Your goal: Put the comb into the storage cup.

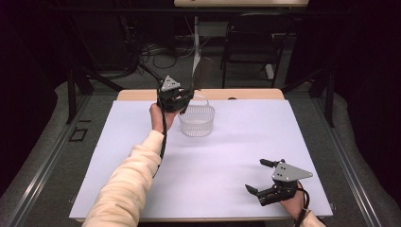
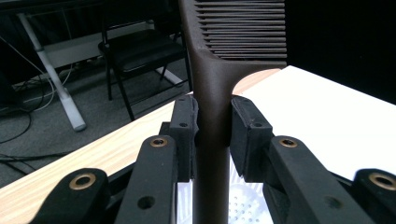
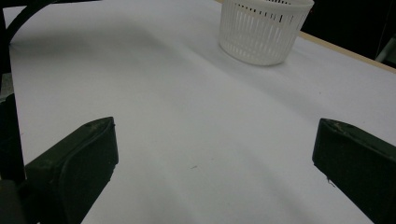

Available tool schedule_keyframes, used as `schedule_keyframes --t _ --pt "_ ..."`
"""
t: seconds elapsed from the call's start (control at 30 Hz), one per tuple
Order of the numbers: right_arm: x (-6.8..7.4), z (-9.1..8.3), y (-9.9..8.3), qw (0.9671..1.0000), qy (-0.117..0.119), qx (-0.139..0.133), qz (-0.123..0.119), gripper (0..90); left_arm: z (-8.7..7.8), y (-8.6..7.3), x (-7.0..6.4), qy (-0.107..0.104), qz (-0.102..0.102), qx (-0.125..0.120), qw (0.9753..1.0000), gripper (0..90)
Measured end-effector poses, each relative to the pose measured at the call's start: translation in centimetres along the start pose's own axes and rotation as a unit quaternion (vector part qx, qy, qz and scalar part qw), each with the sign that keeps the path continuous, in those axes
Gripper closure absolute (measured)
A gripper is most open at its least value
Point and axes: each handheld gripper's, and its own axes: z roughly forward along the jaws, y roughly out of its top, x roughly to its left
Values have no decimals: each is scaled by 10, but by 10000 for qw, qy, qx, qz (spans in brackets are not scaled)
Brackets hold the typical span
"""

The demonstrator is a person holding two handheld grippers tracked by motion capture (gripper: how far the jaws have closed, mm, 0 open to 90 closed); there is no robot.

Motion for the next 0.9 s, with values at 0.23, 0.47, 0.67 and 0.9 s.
schedule_keyframes --t 0.23,0.47,0.67,0.9 --pt "0 0 0 10000 2 -9 14 0 3 -3 0 -27 -23 1 10000 722" --pt "0 0 0 10000 6 -16 8 0 7 -5 -1 -44 -52 2 10000 722" --pt "0 0 0 10000 6 -10 7 0 9 -8 -1 -86 -63 15 9999 721" --pt "0 0 0 10000 3 6 15 0 11 -9 -1 -142 -21 43 9999 721"
